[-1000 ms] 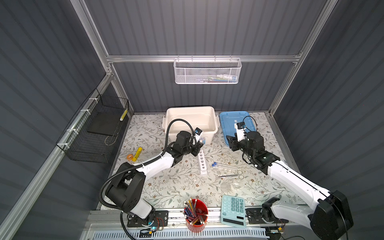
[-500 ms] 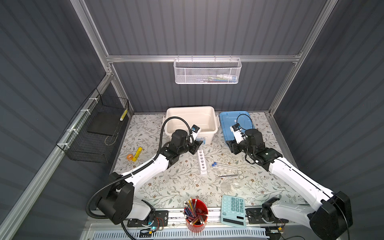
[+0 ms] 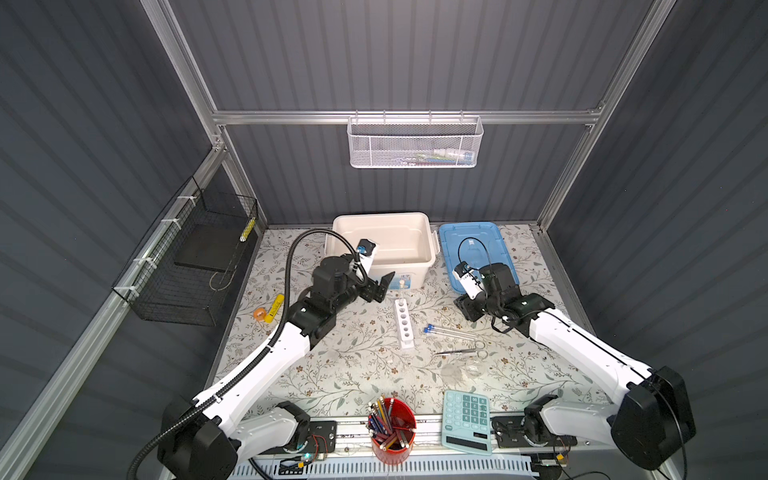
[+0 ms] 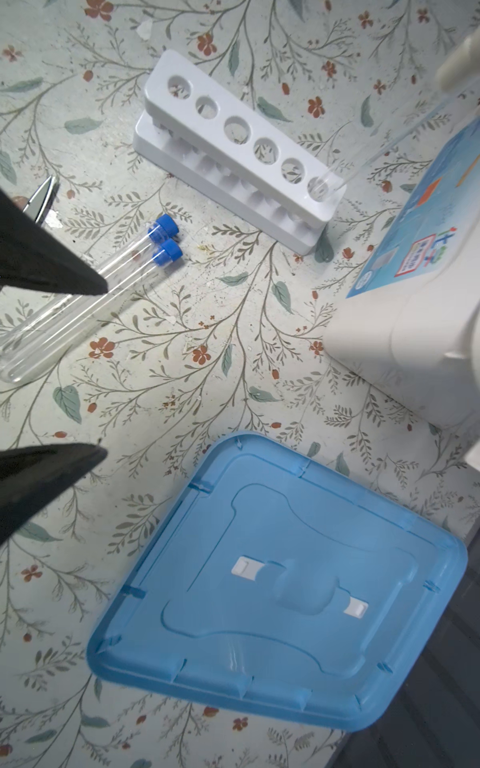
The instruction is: Organize the chemistry lab equipment
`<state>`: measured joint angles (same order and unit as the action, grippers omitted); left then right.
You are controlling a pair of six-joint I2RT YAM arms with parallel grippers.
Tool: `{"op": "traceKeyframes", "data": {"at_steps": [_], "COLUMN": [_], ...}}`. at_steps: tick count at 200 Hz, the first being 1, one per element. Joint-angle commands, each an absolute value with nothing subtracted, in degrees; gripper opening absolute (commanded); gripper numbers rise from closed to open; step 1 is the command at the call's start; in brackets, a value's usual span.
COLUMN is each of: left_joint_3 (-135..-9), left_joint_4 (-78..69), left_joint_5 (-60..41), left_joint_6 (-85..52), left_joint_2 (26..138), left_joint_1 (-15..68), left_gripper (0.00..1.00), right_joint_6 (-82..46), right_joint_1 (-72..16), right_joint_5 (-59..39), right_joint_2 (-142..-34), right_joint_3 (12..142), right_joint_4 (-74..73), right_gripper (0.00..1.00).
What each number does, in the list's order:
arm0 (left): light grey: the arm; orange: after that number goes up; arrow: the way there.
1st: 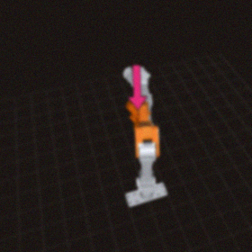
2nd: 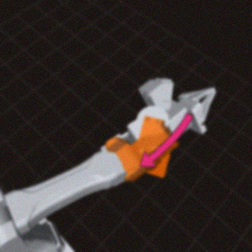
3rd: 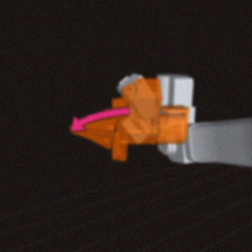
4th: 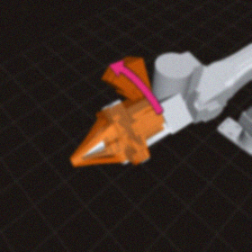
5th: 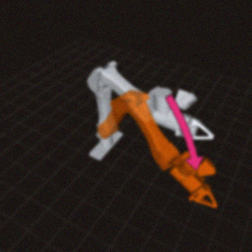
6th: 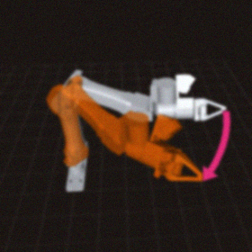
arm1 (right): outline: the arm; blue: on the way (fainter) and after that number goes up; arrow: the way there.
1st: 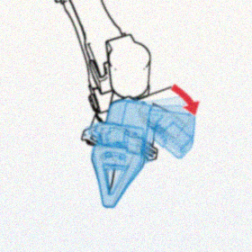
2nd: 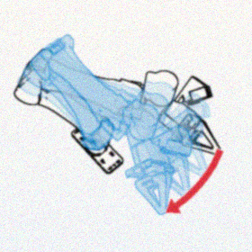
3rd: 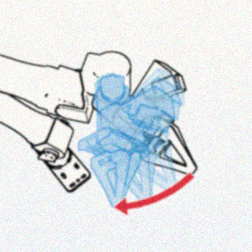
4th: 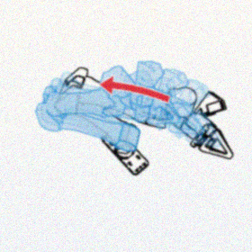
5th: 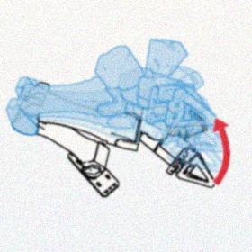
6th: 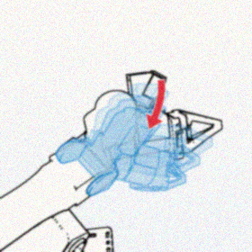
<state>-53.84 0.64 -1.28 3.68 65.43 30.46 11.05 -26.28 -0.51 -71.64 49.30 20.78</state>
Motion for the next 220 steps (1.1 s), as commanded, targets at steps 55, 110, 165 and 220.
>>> {"op": "traceKeyframes", "data": {"at_steps": [55, 110, 165, 220], "left_joint_3": [-54.1, -52.5, -52.2, -52.2], "left_joint_4": [6.1, 5.7, 5.5, 5.4], "left_joint_5": [1.4, 0.7, 0.2, 0.1], "left_joint_6": [2.9, 2.8, 2.5, 2.4], "left_joint_2": [60.4, 60.5, 61.2, 61.4], "left_joint_1": [26.2, 26.0, 26.0, 26.0], "left_gripper": [1.00, 0.99, 0.99, 0.99], "right_joint_6": [17.5, 20.5, 21.9, 22.4], "right_joint_1": [-29.9, -30.2, -30.8, -30.8], "right_joint_5": [4.5, 4.1, 4.1, 5.2], "right_joint_2": [-81.9, -82.6, -83.4, -85.7], "right_joint_3": [47.5, 46.1, 44.8, 45.1], "right_joint_4": [23.2, 24.6, 25.0, 23.7], "right_gripper": [0.59, 0.58, 0.57, 0.55]}}
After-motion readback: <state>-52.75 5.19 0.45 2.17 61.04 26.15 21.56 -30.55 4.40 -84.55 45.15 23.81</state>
